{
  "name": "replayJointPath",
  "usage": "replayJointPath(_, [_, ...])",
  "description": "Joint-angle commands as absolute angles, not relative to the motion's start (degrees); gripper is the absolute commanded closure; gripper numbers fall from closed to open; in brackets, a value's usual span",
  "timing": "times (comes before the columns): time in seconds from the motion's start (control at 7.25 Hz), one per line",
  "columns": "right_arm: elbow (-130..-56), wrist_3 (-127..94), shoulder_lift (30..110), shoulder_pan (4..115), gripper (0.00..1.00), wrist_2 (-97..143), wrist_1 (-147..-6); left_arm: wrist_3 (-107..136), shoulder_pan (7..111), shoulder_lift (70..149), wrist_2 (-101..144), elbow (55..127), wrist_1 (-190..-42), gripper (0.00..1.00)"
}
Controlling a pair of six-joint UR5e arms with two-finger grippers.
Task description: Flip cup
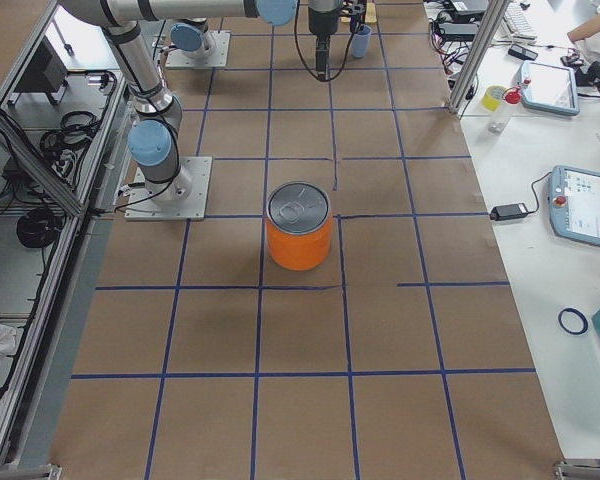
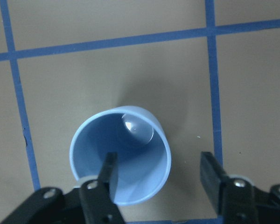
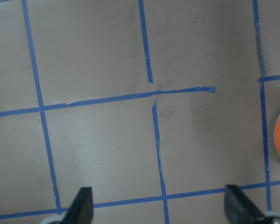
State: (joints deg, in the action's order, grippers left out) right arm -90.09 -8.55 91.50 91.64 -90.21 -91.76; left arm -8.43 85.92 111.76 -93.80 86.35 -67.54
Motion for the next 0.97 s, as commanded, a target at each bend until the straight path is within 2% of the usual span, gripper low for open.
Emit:
replayJointPath(0.0, [-90.1, -8.4, 91.5, 91.6, 0.0, -90.4, -91.8, -1.3, 86.0, 103.4, -93.8, 82.1, -83.6, 0.0])
replayJointPath(0.28, [-90.1, -8.3, 91.5, 91.7, 0.0, -90.6, -92.5, 1.0, 86.7, 95.6, -90.7, 82.7, -90.1, 0.0])
replayJointPath(0.41, [-90.1, -8.1, 91.4, 91.6, 0.01, -90.5, -92.7, 1.0, 86.7, 94.1, -87.0, 83.7, -90.3, 0.0])
replayJointPath(0.83, [-90.1, -6.1, 91.2, 91.3, 0.0, -90.4, -93.1, -0.2, 86.8, 89.9, -96.4, 86.1, -91.2, 0.0])
